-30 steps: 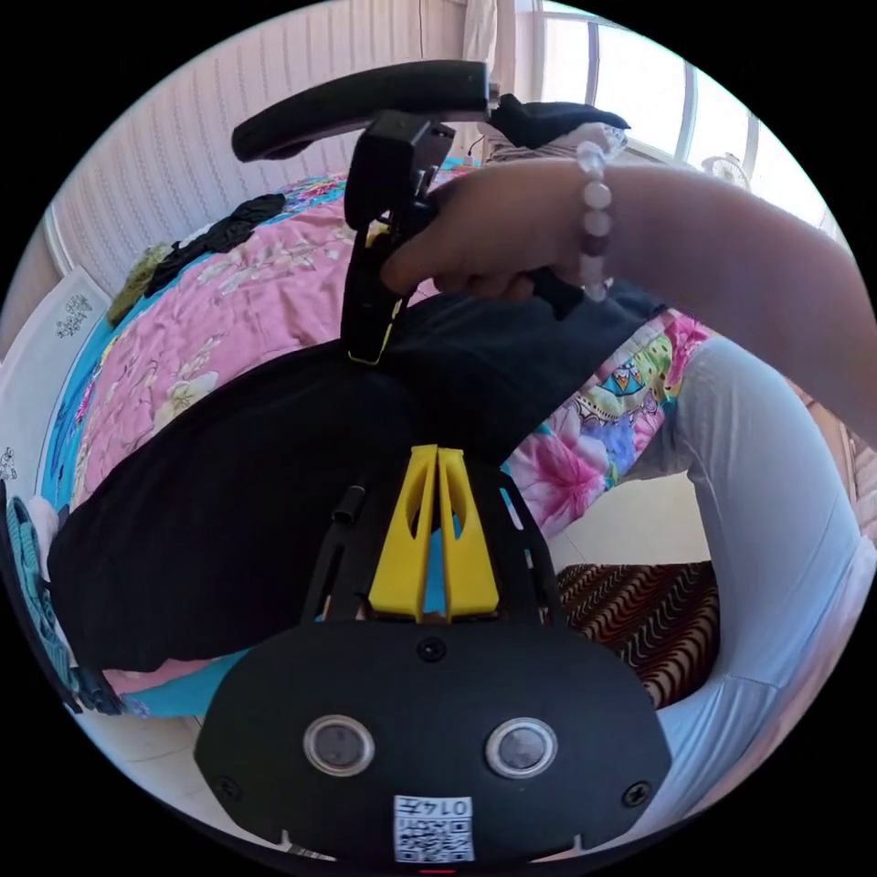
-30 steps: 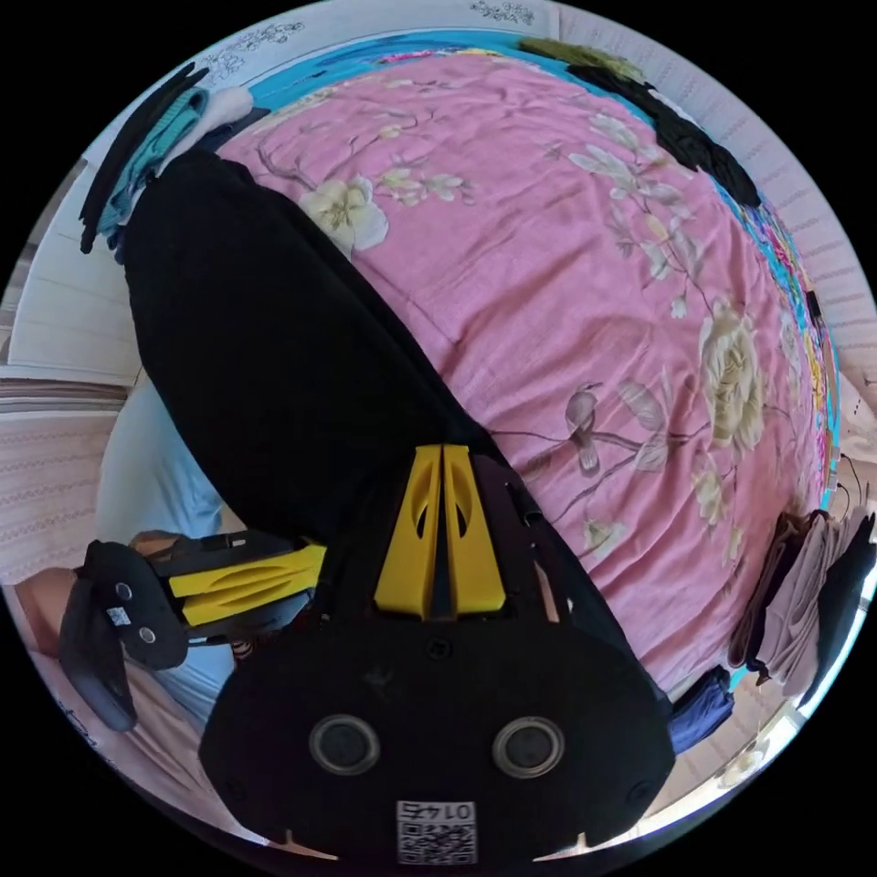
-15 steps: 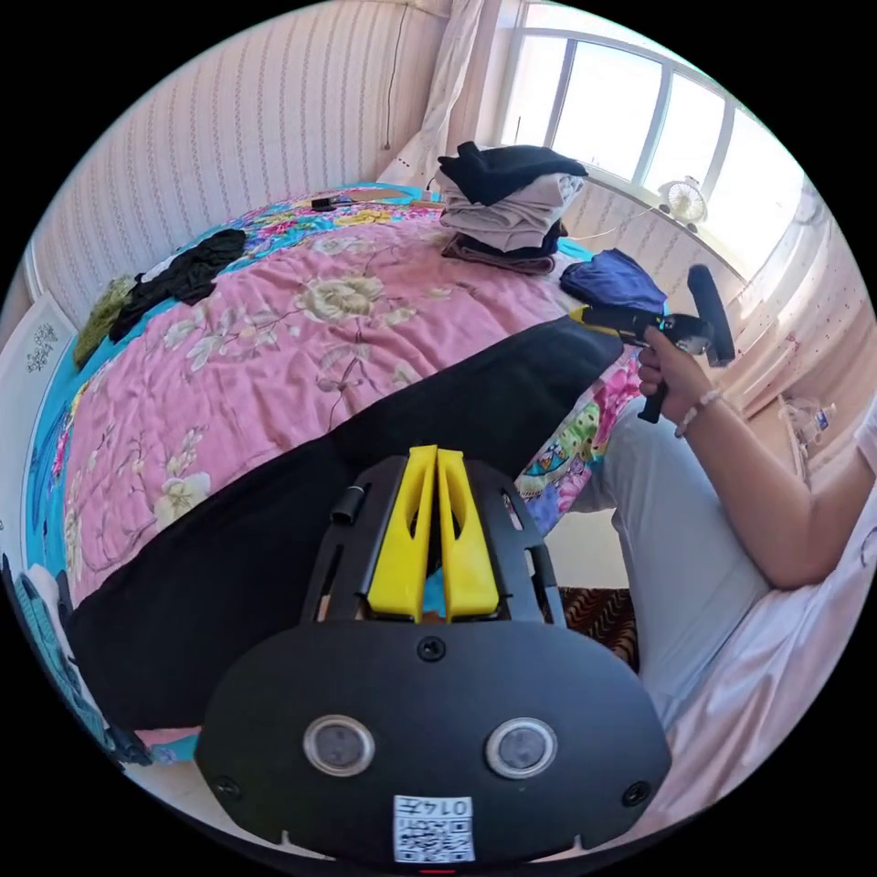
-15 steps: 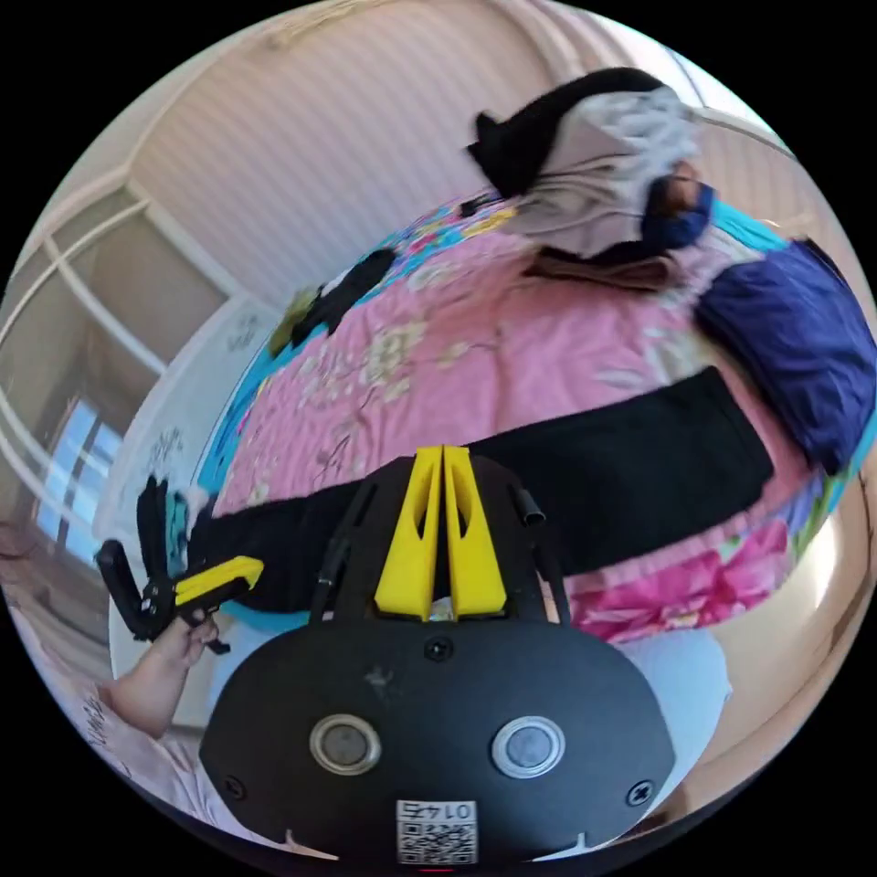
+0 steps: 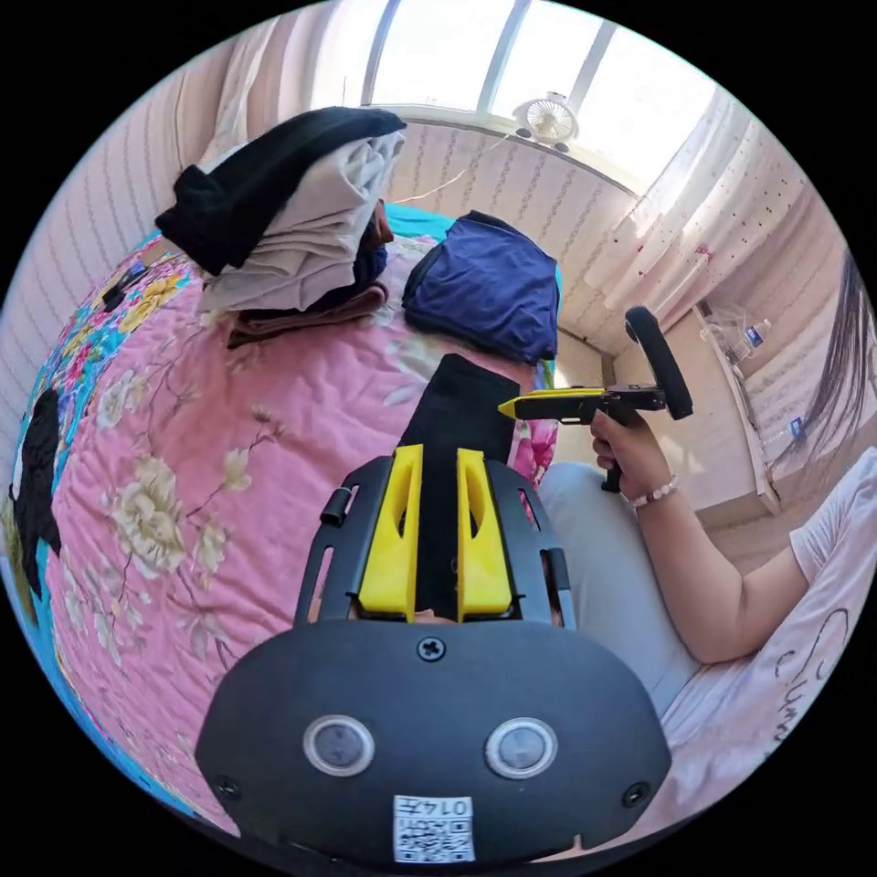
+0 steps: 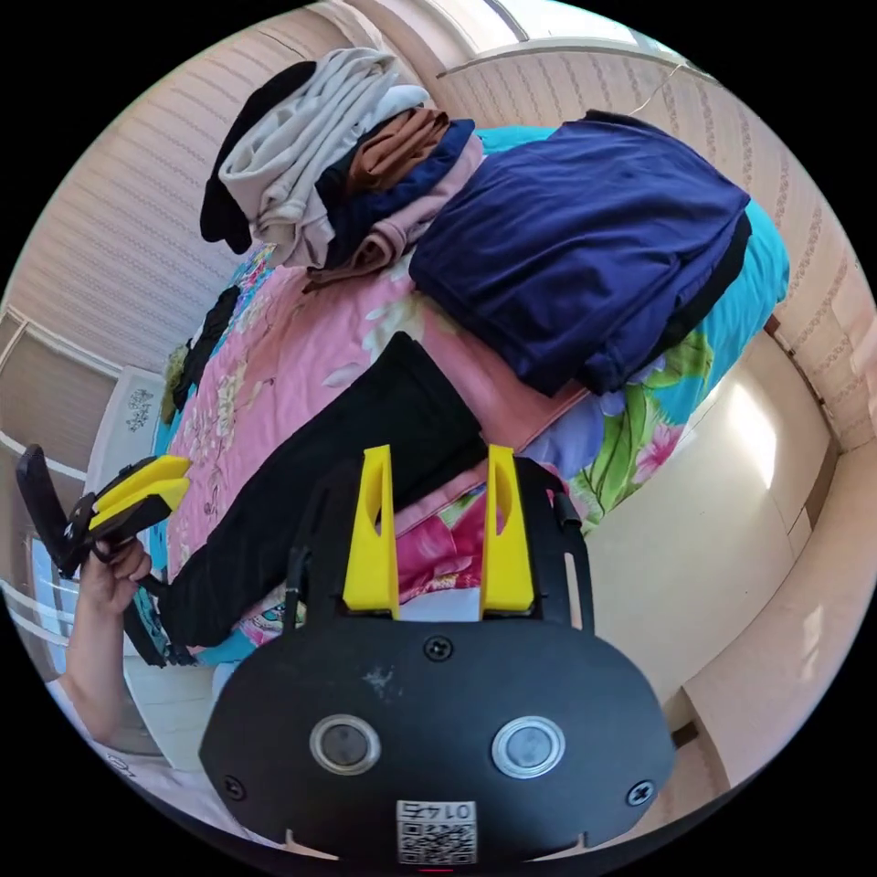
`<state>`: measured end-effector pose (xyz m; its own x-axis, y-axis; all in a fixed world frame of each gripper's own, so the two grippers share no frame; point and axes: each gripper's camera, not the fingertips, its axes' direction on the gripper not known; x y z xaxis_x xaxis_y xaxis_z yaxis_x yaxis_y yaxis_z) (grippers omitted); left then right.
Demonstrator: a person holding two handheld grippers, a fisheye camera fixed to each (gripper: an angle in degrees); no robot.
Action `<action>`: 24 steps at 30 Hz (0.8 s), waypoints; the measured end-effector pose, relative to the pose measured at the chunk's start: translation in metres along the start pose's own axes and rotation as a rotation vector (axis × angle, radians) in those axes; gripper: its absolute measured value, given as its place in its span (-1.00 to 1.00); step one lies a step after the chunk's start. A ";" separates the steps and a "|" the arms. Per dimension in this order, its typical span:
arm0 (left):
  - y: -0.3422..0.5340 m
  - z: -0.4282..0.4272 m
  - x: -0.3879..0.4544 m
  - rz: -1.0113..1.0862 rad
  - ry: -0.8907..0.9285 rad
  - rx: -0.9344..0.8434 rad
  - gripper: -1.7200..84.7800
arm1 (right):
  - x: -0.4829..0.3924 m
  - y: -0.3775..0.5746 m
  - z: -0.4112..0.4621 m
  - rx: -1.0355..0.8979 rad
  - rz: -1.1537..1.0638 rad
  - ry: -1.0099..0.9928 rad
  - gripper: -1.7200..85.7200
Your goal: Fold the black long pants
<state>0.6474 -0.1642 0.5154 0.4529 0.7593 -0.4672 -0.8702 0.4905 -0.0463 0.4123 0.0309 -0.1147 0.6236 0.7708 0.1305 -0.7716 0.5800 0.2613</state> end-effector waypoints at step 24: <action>-0.127 0.162 0.025 0.175 -0.016 -0.263 -0.81 | 0.080 -0.001 -0.065 -0.011 -0.029 -0.260 -0.88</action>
<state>0.8012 -0.1381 0.6528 0.2927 0.8300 -0.4749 -0.9547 0.2256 -0.1941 0.4550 0.1091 -0.1664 0.6558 0.6611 0.3644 -0.7533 0.6050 0.2579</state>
